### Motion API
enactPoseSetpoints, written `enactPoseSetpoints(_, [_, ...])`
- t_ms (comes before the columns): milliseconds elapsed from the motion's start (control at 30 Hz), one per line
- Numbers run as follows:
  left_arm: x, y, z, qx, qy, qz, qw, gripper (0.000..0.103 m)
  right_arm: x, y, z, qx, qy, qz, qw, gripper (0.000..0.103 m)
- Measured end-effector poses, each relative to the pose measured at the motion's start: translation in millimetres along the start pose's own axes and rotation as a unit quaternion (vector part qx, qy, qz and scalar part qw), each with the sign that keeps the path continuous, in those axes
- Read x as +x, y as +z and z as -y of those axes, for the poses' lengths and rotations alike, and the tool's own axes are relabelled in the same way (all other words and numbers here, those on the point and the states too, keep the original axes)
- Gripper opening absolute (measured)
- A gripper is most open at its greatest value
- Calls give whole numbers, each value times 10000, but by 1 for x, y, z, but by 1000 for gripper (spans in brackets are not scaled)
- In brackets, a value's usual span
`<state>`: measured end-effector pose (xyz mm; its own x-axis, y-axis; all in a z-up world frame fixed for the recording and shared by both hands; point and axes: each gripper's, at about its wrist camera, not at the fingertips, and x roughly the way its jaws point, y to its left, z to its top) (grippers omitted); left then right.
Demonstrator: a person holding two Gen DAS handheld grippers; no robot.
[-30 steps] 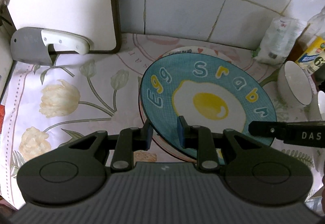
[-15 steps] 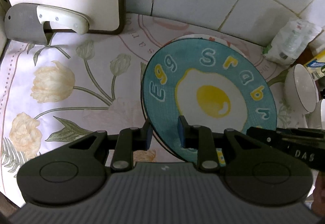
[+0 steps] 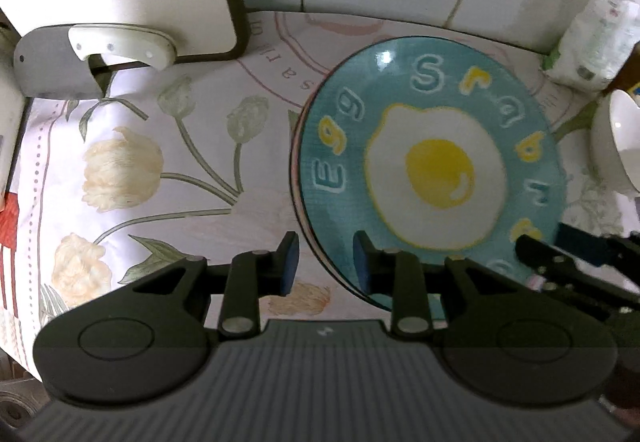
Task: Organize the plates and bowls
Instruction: 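Lower the blue egg plate onto the plate stack and open both grippers, then move both grippers to the white bowl beside the black pot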
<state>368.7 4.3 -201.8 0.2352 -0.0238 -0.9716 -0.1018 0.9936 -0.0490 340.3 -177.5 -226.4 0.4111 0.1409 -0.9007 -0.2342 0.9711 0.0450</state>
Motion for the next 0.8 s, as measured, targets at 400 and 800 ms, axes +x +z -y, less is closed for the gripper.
enactPoseSetpoints(400, [-59,-31,5,623,-158,19,9979,31,-52,-31,7,502,386,410,9972,36])
enactPoseSetpoints(800, [-158,-87,-5,1182,-305,426,9916,54,-159,-79,-1,662,412,1095,9909,44])
